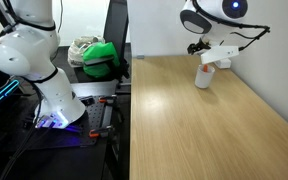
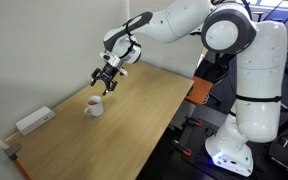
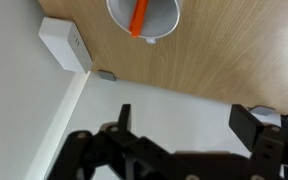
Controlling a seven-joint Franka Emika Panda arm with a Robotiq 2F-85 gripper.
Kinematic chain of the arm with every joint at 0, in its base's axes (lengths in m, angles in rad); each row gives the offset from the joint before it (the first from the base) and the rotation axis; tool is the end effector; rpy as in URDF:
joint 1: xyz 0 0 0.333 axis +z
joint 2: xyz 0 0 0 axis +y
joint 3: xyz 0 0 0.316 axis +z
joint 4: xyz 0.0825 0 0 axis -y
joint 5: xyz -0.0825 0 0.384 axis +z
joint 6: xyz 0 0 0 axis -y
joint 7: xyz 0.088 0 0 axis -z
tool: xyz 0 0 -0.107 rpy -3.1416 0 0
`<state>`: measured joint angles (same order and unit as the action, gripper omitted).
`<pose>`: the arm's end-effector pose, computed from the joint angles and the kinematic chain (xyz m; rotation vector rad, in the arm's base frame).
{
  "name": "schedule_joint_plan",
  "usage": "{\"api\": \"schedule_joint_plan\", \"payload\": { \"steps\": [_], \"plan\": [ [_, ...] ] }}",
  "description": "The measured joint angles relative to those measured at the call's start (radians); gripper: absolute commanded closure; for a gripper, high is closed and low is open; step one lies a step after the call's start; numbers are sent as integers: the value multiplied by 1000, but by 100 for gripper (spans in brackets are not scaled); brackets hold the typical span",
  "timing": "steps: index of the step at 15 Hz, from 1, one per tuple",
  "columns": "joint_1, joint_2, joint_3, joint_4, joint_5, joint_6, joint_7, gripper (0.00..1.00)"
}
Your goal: Pick the marker from the cup and put it on the table
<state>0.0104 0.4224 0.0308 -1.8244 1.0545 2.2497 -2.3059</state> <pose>0.6517 0.0497 0.3162 -1.7771 -1.9098 -1.0231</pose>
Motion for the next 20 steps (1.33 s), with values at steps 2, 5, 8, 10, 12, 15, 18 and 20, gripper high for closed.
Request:
{"api": "schedule_joint_plan", "payload": {
  "steps": [2,5,8,10,12,15,18,20],
  "plan": [
    [-6,27,5,29,0,0,0,3],
    [-12,70,11,73,0,0,0,14],
    [-15,109,12,112,0,0,2,22],
    [-15,131,12,133,-2,1,16,42],
    [-15,149,12,150,-4,1,28,59],
    [-15,165,12,163,-7,3,37,53],
    [-15,171,12,164,-8,23,37,48],
    [-15,175,12,164,-9,39,37,49]
  ]
}}
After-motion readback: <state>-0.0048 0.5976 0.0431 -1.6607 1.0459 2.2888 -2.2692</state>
